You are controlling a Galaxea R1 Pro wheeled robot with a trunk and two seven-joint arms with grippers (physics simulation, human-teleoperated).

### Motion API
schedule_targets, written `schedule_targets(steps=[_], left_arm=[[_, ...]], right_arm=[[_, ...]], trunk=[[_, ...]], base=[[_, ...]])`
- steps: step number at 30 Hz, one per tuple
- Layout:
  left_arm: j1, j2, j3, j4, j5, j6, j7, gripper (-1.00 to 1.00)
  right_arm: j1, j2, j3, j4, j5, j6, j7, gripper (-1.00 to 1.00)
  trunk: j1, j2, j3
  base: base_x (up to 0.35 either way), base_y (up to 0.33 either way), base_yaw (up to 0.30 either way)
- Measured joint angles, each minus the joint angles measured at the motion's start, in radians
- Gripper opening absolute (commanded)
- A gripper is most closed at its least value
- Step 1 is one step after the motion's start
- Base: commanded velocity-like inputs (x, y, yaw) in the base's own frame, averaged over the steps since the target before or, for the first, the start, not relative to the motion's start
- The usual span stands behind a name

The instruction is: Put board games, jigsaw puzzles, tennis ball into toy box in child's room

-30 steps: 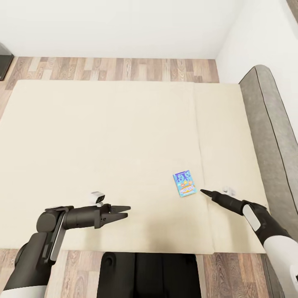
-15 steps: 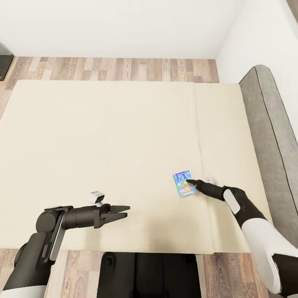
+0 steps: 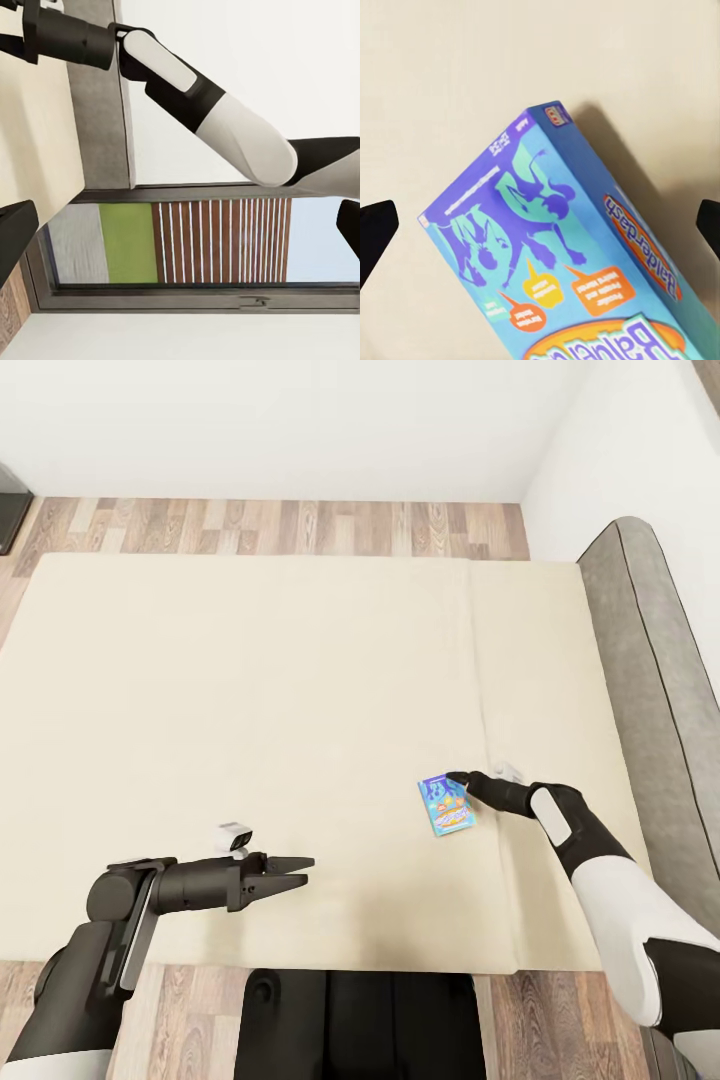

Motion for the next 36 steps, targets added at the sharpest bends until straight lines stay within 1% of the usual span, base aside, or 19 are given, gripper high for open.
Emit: schedule_targets(steps=[11,14,15,17,18,21,27,36], left_arm=[[0.000,-0.001,-0.001,0.000,-0.001,0.000,0.000,1.00],[0.000,-0.001,-0.002,0.000,-0.001,0.000,0.000,1.00],[0.000,-0.001,-0.002,0.000,-0.002,0.000,0.000,1.00],[0.000,-0.001,-0.002,0.000,-0.002,0.000,0.000,1.00],[0.000,-0.001,-0.003,0.000,-0.002,0.000,0.000,1.00],[0.000,-0.001,-0.003,0.000,-0.003,0.000,0.000,1.00],[0.000,-0.001,-0.002,0.000,-0.003,0.000,0.000,1.00],[0.000,-0.003,-0.005,0.000,-0.003,0.000,0.000,1.00]], right_arm=[[-0.002,0.000,0.005,0.007,0.002,-0.005,-0.008,1.00],[-0.002,0.000,0.033,0.009,0.003,-0.009,-0.009,1.00],[-0.002,0.000,0.055,0.010,0.003,-0.011,-0.009,1.00],[-0.002,0.000,0.079,0.013,0.004,-0.015,-0.009,1.00],[-0.002,0.001,0.099,0.015,0.004,-0.023,-0.008,1.00],[-0.002,0.001,0.124,0.025,0.002,-0.042,-0.007,1.00],[-0.002,0.001,0.139,0.047,0.001,-0.059,-0.006,1.00],[-0.002,0.001,0.142,0.053,0.002,-0.061,-0.005,1.00]], trunk=[[0.000,0.000,0.000],[0.000,0.000,0.000],[0.000,0.000,0.000],[0.000,0.000,0.000],[0.000,0.000,0.000],[0.000,0.000,0.000],[0.000,0.000,0.000],[0.000,0.000,0.000]], base=[[0.000,0.000,0.000],[0.000,0.000,0.000],[0.000,0.000,0.000],[0.000,0.000,0.000],[0.000,0.000,0.000],[0.000,0.000,0.000],[0.000,0.000,0.000],[0.000,0.000,0.000]])
